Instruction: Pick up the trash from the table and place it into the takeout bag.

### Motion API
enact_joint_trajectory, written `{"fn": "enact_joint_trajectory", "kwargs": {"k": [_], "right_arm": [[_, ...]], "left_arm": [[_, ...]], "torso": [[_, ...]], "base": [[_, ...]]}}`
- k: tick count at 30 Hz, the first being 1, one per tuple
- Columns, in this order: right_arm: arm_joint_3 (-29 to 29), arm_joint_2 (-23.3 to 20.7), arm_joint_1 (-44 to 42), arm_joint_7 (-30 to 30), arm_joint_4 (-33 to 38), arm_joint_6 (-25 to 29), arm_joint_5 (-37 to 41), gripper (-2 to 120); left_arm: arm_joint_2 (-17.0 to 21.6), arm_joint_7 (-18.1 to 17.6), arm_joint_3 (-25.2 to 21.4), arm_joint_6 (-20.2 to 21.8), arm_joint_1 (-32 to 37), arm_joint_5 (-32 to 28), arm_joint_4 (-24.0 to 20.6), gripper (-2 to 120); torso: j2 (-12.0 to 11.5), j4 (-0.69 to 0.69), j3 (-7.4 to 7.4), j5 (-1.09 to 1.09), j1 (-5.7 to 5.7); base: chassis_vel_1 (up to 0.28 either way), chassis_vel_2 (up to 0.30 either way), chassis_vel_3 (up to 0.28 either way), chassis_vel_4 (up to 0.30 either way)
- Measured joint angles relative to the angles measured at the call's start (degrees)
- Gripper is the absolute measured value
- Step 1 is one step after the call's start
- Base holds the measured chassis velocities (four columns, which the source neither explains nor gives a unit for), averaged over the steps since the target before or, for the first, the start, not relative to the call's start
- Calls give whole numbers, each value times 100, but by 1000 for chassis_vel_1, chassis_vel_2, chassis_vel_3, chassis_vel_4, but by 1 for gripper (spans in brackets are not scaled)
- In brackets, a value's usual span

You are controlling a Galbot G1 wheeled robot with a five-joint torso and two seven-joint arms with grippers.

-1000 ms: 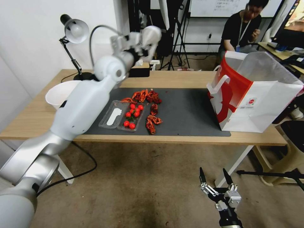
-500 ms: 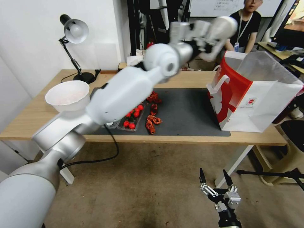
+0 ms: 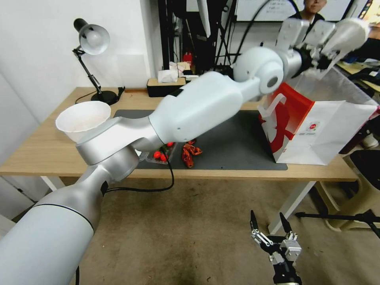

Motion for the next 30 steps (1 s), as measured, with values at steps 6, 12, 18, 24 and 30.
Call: {"fn": "enact_joint_trajectory", "kwargs": {"k": [6,12,18,24,30], "right_arm": [[-9,-44,37,4,-14,3,22,100],[-27,-64,46,5,-38,3,31,100],[-25,-110,50,6,-36,3,62,100],[-34,-140,58,7,-27,-4,86,100],[-51,-156,70,7,16,-35,87,100]], "left_arm": [[18,2,94,-25,176,198,101,33],[32,-19,72,-25,243,233,76,53],[220,-169,-111,-12,373,238,-191,72],[693,-328,-477,5,683,399,-868,93],[1616,-427,-1196,14,1335,786,-1854,100]], "torso": [[0,0,0,0,0],[0,-2,0,0,0],[0,-2,0,0,0],[0,-1,0,-1,0],[1,-1,0,-3,0]], "base": [[0,0,0,0],[0,0,0,0],[0,0,0,0],[0,0,0,0],[0,0,0,0]]}}
